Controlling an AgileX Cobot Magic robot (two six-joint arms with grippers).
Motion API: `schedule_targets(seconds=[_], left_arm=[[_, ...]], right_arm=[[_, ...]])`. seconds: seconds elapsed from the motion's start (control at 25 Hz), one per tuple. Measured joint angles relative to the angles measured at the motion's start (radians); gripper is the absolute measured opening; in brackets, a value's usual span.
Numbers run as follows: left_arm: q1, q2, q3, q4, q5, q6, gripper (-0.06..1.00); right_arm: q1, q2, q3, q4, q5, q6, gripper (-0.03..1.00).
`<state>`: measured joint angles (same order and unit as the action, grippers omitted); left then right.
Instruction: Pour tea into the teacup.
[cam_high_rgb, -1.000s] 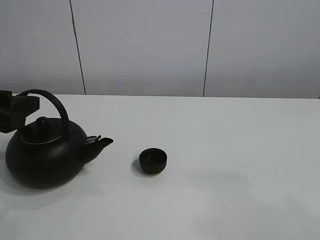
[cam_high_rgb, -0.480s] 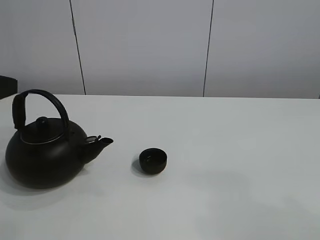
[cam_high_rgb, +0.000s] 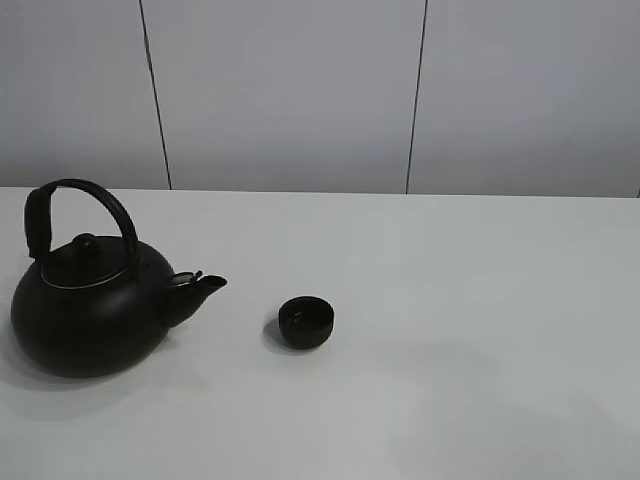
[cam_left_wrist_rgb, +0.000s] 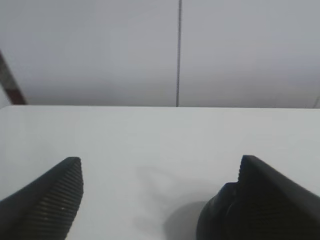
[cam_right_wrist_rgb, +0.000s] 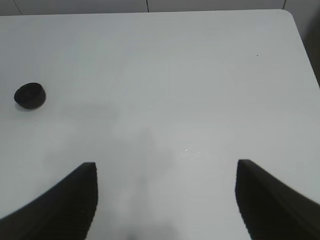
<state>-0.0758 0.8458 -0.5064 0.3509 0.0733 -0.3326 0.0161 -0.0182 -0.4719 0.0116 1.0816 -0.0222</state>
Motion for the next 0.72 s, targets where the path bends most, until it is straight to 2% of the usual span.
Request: schedule_targets(seconds=[0.12,0.2,0.28,0.4,0.52,0.72], left_arm=[[0.000,-0.111,-0.091,-0.131,0.318,0.204,0.61],[0.000,-0.192,-0.147,-0.164,0.497,0.307,0.61],[0.000,-0.281,-0.173,-0.175,0.660,0.363,0.61],[0.000,-0.450,-0.171,-0.183,0.841,0.381,0.61],[0.000,-0.636,-0.150,-0.195,0.951,0.385,0.61],[0.000,-0.796,-0.088,-0.255,1.044,0.360,0.61]], right_arm=[[0.000,0.000,0.000,0.000,0.000,0.000,0.52],[0.000,0.000,0.000,0.000,0.000,0.000,0.52],[0.000,0.000,0.000,0.000,0.000,0.000,0.52],[0.000,0.000,0.000,0.000,0.000,0.000,0.52],[0.000,0.000,0.000,0.000,0.000,0.000,0.52],[0.000,0.000,0.000,0.000,0.000,0.000,0.52]])
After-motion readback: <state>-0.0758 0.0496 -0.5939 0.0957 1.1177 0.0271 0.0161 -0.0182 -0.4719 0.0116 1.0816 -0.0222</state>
